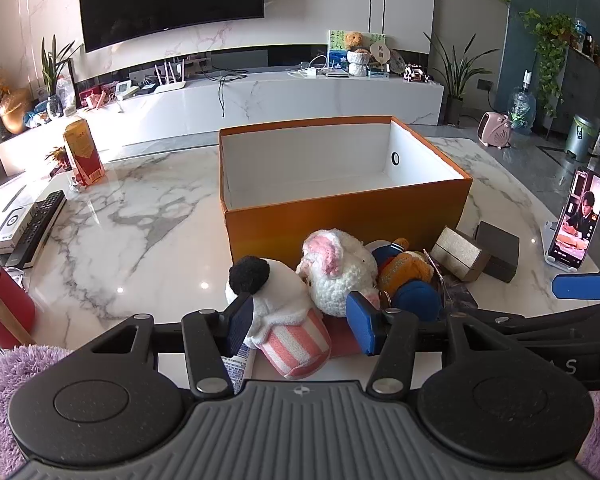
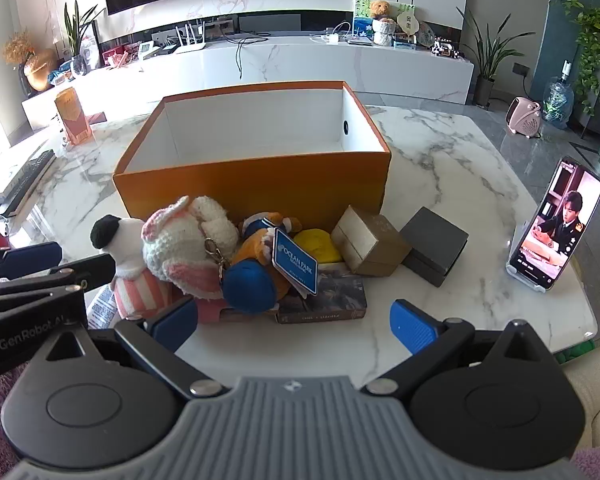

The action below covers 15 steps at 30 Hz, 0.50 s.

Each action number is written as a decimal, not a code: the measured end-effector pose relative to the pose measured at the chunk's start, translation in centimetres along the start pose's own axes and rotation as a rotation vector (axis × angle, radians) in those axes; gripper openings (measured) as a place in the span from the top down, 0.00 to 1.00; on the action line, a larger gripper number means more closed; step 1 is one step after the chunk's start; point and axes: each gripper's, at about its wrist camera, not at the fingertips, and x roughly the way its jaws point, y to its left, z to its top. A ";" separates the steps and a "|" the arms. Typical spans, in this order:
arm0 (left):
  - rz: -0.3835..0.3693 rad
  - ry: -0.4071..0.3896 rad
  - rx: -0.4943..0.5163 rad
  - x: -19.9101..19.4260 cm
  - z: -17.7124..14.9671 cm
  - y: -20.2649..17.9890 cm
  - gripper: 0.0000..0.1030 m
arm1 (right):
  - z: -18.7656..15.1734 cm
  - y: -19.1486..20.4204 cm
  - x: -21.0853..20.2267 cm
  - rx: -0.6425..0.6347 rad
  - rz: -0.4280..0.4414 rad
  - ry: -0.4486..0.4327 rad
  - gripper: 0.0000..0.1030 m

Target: Organize objects

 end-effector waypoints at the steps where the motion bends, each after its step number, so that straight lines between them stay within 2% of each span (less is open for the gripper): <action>1: 0.000 0.001 0.001 0.0 0.0 0.0 0.40 | 0.0 0.0 0.0 -0.001 0.000 0.000 0.01; 15: -0.009 0.031 0.006 0.2 -0.2 0.1 0.42 | -0.2 0.0 0.4 -0.001 0.006 0.019 0.01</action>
